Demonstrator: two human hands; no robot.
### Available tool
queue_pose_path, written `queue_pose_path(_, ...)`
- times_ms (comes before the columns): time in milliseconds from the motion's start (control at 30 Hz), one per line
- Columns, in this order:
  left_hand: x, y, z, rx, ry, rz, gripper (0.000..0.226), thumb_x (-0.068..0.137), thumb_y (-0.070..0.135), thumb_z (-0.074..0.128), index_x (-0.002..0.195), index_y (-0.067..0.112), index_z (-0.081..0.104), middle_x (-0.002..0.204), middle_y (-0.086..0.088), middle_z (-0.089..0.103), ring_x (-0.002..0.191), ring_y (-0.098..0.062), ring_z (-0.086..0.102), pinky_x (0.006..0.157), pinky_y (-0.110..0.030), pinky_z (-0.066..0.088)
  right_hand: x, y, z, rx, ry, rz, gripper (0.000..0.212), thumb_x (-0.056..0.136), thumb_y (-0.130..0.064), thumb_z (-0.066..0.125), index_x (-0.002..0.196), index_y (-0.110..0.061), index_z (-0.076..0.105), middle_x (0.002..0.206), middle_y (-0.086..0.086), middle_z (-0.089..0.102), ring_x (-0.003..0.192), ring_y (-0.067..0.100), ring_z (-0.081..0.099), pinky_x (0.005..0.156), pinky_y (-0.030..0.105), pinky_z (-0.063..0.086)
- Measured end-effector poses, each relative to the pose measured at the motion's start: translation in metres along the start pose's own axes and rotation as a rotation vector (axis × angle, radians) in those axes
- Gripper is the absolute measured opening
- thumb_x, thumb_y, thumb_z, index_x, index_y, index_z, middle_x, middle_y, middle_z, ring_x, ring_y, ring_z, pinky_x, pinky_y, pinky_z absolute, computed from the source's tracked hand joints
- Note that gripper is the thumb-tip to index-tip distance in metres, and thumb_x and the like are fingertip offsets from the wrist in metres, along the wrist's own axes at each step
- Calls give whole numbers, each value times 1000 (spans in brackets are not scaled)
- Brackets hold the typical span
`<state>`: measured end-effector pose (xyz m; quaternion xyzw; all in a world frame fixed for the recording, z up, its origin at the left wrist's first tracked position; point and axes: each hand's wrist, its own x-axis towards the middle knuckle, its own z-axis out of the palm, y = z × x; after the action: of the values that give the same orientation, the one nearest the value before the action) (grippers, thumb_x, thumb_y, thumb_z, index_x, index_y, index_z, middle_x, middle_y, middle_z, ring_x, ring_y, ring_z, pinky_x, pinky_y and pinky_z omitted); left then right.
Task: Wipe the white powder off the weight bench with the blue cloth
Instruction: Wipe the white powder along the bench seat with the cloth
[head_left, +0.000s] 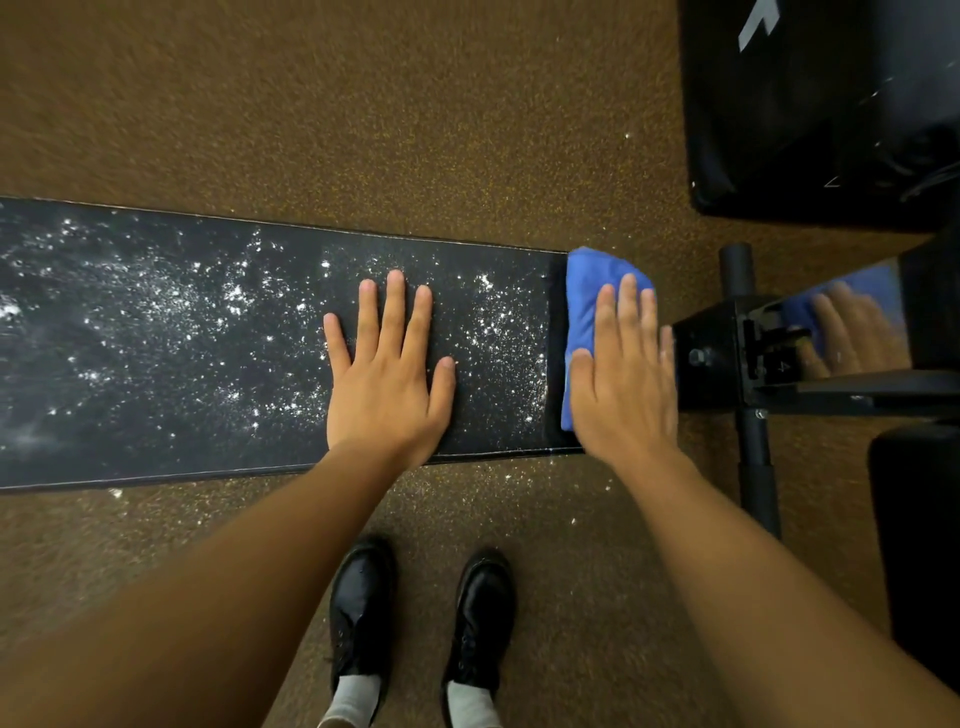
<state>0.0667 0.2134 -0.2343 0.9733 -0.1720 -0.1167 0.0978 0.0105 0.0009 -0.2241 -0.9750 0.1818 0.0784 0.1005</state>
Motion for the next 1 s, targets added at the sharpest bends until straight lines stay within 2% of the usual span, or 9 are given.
queue_pose_path(167,0,0,0,9,0,-2,68,100,50,15,158,21,-4,165,-4,-14,150,-24,-21,119,-55,-10,41,-31,1,-31,7,12,65,98,-36,23,154,-10,5,162,11,-3,149,29,-5,119,51,3)
queue_pose_path(367,0,0,0,6,-1,2,68,100,51,16,158,21,-3,165,-5,-12,150,-24,-19,119,-56,-8,-14,-17,3,-61,-22,-129,66,95,-37,19,154,-10,6,162,9,-1,149,24,-6,120,48,3)
queue_pose_path(533,0,0,1,10,-3,-3,68,100,52,15,158,21,-4,165,-5,-13,150,-24,-20,119,-56,-9,-1,-1,-3,-34,1,19,72,88,-35,19,153,-7,11,162,13,0,149,29,-2,119,50,6)
queue_pose_path(700,1,0,0,15,0,-2,69,99,51,16,158,21,-4,165,-5,-12,150,-24,-19,119,-56,-9,28,-30,-2,-43,13,-7,77,83,-37,19,154,-10,9,162,15,1,148,34,-2,119,52,5)
queue_pose_path(867,0,0,1,15,-1,-2,69,99,52,16,158,21,-4,165,-5,-12,150,-24,-19,119,-56,-8,-24,-24,5,-60,-25,-116,71,89,-33,24,154,-8,9,162,13,2,149,30,-4,120,51,8)
queue_pose_path(1000,1,-1,1,9,0,-1,69,99,52,15,158,22,-5,165,-5,-13,150,-24,-19,119,-56,-9,-23,-13,2,-55,26,-2,74,84,-32,25,151,-2,20,160,19,10,148,34,5,118,53,11)
